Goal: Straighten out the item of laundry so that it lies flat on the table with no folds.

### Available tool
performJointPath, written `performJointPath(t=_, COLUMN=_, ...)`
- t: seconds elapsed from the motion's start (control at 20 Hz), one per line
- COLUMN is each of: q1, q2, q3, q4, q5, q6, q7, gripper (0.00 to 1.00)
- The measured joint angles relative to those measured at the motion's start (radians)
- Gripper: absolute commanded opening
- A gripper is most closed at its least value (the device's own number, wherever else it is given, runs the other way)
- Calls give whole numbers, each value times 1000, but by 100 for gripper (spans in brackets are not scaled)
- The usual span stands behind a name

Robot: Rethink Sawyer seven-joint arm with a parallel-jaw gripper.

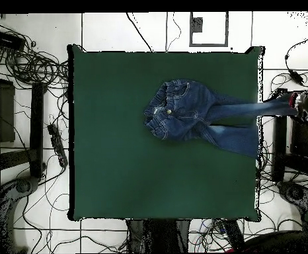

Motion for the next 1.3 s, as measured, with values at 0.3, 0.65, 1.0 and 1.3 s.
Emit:
performJointPath(t=0.3, q1=-3, q2=10, q3=0, q4=0, q5=0, q6=0, q7=0, gripper=0)
performJointPath(t=0.65, q1=-4, q2=10, q3=0, q4=0, q5=0, q6=0, q7=0, gripper=100)
performJointPath(t=1.0, q1=-1, q2=9, q3=0, q4=0, q5=0, q6=0, q7=0, gripper=100)
performJointPath(t=1.3, q1=12, q2=-5, q3=-7, q4=4, q5=1, q6=0, q7=0, gripper=100)
